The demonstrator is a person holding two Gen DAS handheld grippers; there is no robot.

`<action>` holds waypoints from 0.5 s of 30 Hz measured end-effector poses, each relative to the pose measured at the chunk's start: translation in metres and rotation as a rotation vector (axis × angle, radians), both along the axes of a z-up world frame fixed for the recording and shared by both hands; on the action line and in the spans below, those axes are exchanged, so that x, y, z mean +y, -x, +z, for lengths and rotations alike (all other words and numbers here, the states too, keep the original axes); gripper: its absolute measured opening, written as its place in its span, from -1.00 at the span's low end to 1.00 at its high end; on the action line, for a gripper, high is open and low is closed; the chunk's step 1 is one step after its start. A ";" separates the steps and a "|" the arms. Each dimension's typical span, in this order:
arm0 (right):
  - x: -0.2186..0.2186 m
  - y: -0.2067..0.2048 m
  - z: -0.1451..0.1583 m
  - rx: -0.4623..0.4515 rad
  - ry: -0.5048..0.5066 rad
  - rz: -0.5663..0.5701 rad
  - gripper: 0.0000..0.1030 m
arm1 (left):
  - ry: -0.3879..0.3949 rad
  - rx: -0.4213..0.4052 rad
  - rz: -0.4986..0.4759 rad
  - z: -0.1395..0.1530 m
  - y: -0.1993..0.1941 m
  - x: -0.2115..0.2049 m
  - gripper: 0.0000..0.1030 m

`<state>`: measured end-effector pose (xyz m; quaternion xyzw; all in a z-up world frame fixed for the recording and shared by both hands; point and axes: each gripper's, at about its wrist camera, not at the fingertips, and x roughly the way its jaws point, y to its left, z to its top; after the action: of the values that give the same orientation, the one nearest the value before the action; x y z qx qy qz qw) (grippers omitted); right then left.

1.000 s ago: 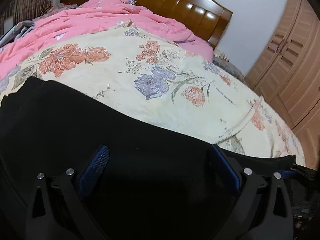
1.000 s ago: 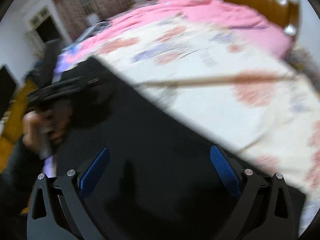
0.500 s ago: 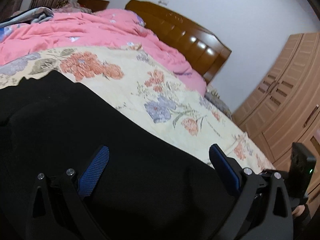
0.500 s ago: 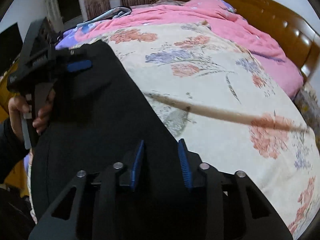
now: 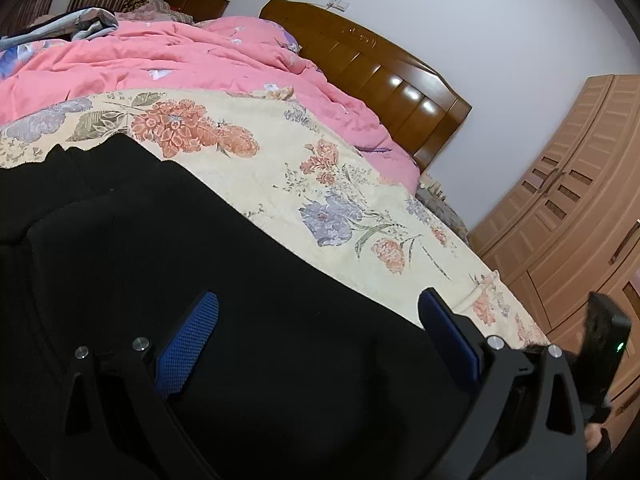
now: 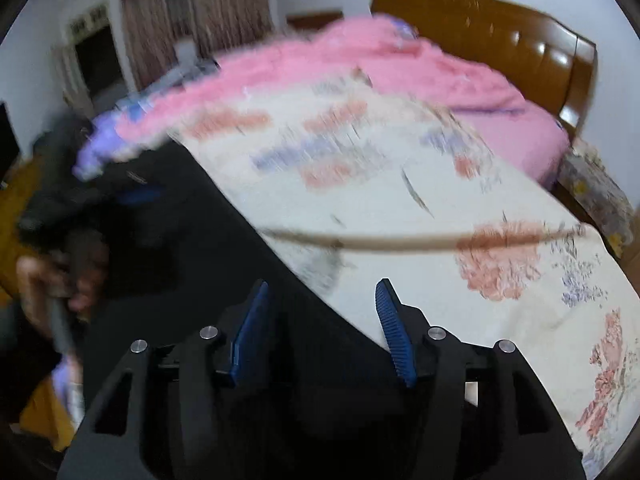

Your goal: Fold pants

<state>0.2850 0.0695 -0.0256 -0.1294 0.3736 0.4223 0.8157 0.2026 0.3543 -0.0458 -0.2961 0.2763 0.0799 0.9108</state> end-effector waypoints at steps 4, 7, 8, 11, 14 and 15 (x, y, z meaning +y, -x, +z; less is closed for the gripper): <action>0.014 0.022 -0.018 0.054 0.071 0.123 0.09 | -0.009 0.030 0.005 -0.002 -0.003 -0.001 0.94; 0.010 0.013 -0.029 0.062 0.057 0.110 0.02 | -0.022 0.062 0.009 -0.003 -0.007 -0.002 0.94; 0.003 0.004 -0.022 0.088 0.038 0.050 0.04 | -0.026 0.070 0.009 -0.003 -0.008 -0.002 0.94; -0.034 0.007 0.011 0.047 -0.022 -0.094 0.23 | -0.034 0.087 0.010 -0.004 -0.010 -0.003 0.94; -0.083 0.035 0.030 0.020 -0.069 -0.090 0.88 | -0.044 0.100 0.012 -0.004 -0.011 -0.004 0.94; -0.098 0.041 0.026 0.025 -0.035 -0.084 0.88 | -0.048 0.105 0.013 -0.004 -0.012 -0.005 0.94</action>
<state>0.2438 -0.0290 0.0002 -0.0943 0.3813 0.3957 0.8301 0.2146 0.3491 -0.0494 -0.2711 0.3199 0.1079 0.9014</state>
